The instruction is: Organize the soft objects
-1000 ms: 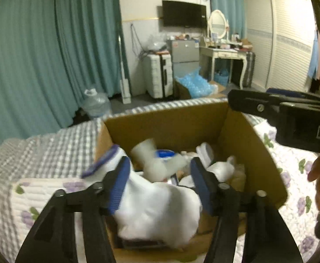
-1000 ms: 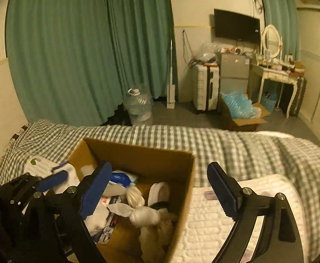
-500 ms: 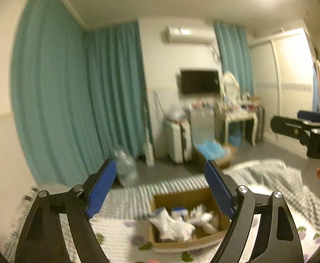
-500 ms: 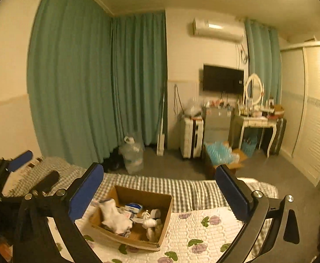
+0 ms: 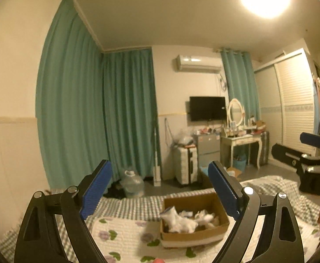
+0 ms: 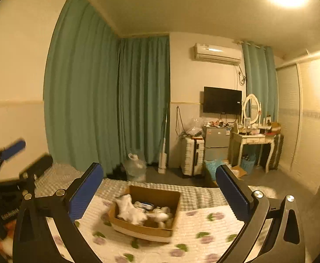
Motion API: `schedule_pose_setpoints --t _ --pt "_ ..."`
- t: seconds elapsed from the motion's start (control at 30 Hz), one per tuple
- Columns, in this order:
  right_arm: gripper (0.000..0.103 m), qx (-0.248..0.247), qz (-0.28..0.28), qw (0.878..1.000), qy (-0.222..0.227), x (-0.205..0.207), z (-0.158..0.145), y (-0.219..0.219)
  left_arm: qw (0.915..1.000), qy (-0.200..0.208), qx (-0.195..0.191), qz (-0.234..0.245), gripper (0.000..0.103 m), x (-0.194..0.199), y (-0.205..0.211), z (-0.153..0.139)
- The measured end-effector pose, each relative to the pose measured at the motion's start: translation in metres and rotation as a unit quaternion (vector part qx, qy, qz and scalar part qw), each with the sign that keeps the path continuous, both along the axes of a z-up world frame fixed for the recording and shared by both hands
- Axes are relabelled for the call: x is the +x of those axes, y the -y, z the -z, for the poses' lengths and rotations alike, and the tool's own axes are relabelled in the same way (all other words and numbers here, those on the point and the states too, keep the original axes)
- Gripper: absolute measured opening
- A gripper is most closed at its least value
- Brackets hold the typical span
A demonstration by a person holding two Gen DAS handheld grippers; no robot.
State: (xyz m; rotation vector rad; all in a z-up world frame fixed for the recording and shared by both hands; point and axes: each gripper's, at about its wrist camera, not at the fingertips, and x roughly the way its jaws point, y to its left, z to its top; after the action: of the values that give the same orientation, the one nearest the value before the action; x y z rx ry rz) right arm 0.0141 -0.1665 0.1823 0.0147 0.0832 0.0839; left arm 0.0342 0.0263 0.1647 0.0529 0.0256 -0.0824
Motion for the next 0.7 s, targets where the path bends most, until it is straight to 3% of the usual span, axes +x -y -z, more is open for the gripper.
schedule_pose_setpoints --t 0.07,0.2,0.43,0.7 --pt "0.103 0.019 -0.001 1.0 0.0 0.009 0.026 0.002 0.9999 -0.013 -0.001 -0.002 0.09 0.005 -0.001 0.016" --pt "0.103 0.002 0.02 1.0 -0.008 0.033 0.079 -0.004 0.9992 -0.039 -0.002 -0.007 0.09 0.024 -0.004 0.062" --pt "0.103 -0.009 0.017 0.997 -0.079 0.08 0.152 -0.005 0.9929 -0.119 -0.004 -0.01 0.09 0.063 0.003 0.12" --pt "0.103 -0.005 0.022 0.995 -0.098 0.09 0.169 0.004 0.9898 -0.142 -0.008 -0.012 0.09 0.065 0.014 0.135"
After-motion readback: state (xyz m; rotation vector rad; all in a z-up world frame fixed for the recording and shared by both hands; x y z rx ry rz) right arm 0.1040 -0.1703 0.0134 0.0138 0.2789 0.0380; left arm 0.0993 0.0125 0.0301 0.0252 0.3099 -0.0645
